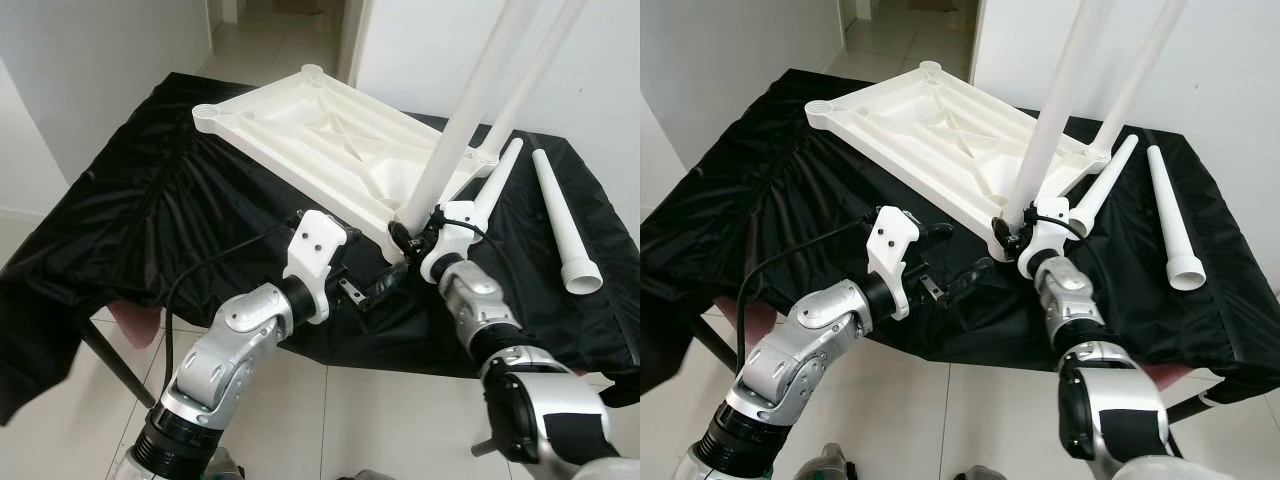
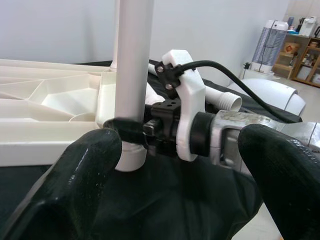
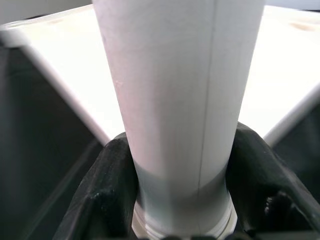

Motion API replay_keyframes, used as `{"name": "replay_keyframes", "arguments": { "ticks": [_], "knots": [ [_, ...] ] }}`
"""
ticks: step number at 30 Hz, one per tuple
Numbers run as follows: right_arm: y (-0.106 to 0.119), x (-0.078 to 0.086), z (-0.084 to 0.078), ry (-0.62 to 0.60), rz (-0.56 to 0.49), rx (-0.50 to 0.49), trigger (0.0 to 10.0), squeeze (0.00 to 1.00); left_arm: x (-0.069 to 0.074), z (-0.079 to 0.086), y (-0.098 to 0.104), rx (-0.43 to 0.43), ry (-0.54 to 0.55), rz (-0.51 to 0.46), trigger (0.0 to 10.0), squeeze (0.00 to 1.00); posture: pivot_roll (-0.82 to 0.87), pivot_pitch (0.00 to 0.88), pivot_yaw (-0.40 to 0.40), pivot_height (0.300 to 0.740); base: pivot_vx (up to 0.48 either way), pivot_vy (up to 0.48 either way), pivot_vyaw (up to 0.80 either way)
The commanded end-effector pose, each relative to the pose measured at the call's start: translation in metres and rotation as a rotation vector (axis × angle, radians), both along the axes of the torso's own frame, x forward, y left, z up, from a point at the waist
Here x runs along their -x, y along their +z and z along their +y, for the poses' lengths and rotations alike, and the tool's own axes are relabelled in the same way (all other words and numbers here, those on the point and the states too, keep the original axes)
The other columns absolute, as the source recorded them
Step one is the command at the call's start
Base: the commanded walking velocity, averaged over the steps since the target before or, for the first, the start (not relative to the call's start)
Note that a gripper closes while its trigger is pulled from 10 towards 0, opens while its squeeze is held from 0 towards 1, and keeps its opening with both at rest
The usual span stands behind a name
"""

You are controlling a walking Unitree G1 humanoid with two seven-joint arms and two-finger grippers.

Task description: Building children table

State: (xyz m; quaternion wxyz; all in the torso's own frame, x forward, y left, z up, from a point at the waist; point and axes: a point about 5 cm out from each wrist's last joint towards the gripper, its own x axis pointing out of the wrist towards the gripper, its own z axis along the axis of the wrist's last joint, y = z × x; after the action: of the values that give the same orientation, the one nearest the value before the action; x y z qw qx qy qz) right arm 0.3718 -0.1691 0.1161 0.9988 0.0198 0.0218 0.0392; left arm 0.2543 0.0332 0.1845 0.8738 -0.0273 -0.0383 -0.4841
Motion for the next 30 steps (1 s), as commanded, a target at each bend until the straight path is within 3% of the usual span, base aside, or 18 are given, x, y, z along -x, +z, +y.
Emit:
{"name": "replay_keyframes", "arguments": {
  "ticks": [1, 4, 14, 23, 24, 26, 27, 30],
  "knots": [
    [-0.011, 0.005, -0.008, -0.134, 0.054, 0.01, 10.0, 0.0, 0.003, -0.001, 0.0, -0.005, -0.007, 0.001, 10.0, 0.0, 0.11, 0.022, -0.058, 0.74, 0.0, 0.0, 0.0],
    [-0.013, 0.007, -0.004, -0.172, 0.055, 0.008, 10.0, 0.0, 0.003, -0.001, 0.0, -0.005, -0.008, 0.003, 10.0, 0.0, 0.11, 0.023, -0.061, 0.74, 0.0, 0.0, 0.0],
    [-0.011, 0.019, 0.04, -0.28, 0.027, -0.032, 10.0, 0.0, 0.005, -0.003, -0.001, -0.001, -0.01, 0.009, 10.0, 0.0, 0.11, 0.018, -0.069, 0.74, 0.0, 0.0, 0.0],
    [-0.01, 0.023, 0.049, -0.286, 0.018, -0.025, 10.0, 0.0, 0.005, -0.004, -0.002, 0.0, -0.014, 0.012, 10.0, 0.0, 0.11, 0.01, -0.073, 0.74, 0.0, 0.0, 0.0],
    [-0.01, 0.024, 0.049, -0.279, 0.017, -0.025, 10.0, 0.16, 0.005, -0.004, -0.002, 0.0, -0.015, 0.011, 10.0, 0.0, 0.12, 0.007, -0.074, 0.74, 0.0, 0.0, 0.0],
    [-0.01, 0.024, 0.049, -0.279, 0.017, -0.025, 10.0, 0.16, 0.005, -0.004, -0.002, 0.0, -0.015, 0.011, 10.0, 0.0, 0.12, 0.007, -0.074, 0.74, 0.0, 0.0, 0.0],
    [-0.01, 0.025, 0.049, -0.262, 0.013, -0.038, 10.0, 1.0, 0.005, -0.004, -0.002, 0.0, -0.015, 0.01, 10.0, 0.0, 0.12, 0.003, -0.075, 0.74, 0.0, 0.0, 0.0],
    [-0.007, 0.028, 0.05, -0.221, -0.017, -0.06, 10.0, 1.0, 0.005, -0.004, -0.001, 0.001, -0.015, 0.009, 10.0, 0.0, 0.11, 0.0, -0.075, 0.74, 0.0, 0.0, 0.0]
  ]
}}
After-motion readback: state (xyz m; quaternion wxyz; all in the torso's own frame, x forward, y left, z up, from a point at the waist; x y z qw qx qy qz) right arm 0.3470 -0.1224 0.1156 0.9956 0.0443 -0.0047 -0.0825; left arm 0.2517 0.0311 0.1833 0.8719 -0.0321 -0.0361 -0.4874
